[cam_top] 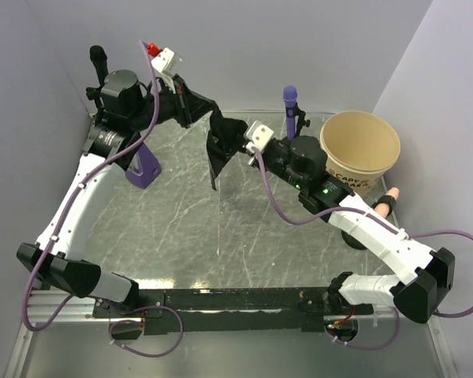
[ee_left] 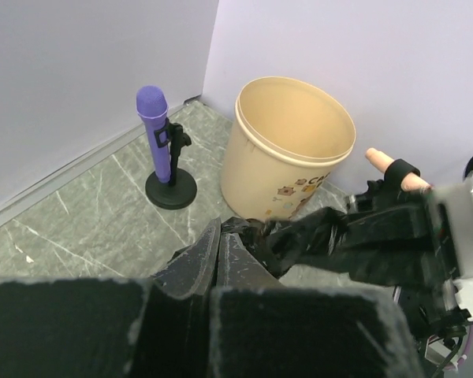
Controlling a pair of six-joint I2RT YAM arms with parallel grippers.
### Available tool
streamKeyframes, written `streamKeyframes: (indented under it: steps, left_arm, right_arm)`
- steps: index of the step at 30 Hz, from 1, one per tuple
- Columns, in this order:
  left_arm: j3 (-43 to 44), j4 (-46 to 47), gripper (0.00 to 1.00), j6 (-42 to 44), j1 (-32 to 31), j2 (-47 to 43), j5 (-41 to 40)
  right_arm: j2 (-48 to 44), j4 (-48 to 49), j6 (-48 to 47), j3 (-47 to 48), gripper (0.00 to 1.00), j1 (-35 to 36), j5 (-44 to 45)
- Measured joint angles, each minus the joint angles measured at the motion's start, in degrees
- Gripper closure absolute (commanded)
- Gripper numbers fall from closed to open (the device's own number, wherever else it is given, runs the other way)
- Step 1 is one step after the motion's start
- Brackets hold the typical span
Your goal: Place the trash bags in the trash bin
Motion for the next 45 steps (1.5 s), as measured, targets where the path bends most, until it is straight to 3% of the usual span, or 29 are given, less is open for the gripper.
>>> streamKeyframes:
  steps: [7, 15, 22, 32, 45]
  left_arm:
    - [-4.9, 0.2, 1.00, 4.3, 2.2, -3.5, 1.5]
    - [-10.6, -0.3, 0.99, 15.3, 9.3, -6.5, 3.5]
    - [-13.7, 0.3, 0.99, 18.8, 11.1, -6.6, 4.3]
    - [-17.1, 0.3, 0.99, 22.1, 13.5, -6.6, 5.0]
    - [-19.7, 1.4, 0.99, 23.9, 15.8, -6.4, 5.7]
  right_arm:
    - [-1.2, -2.4, 0.1, 2.4, 1.00, -3.6, -3.8]
    - [-3.5, -17.8, -2.2, 4.0, 1.00, -15.3, -18.7]
    - [-6.8, -29.3, -7.1, 6.1, 1.00, -18.8, -26.6]
    - [-11.7, -37.9, -15.3, 6.0, 1.00, -24.8, -29.0]
    - [-16.5, -41.6, -23.0, 0.0, 1.00, -28.8, -29.4]
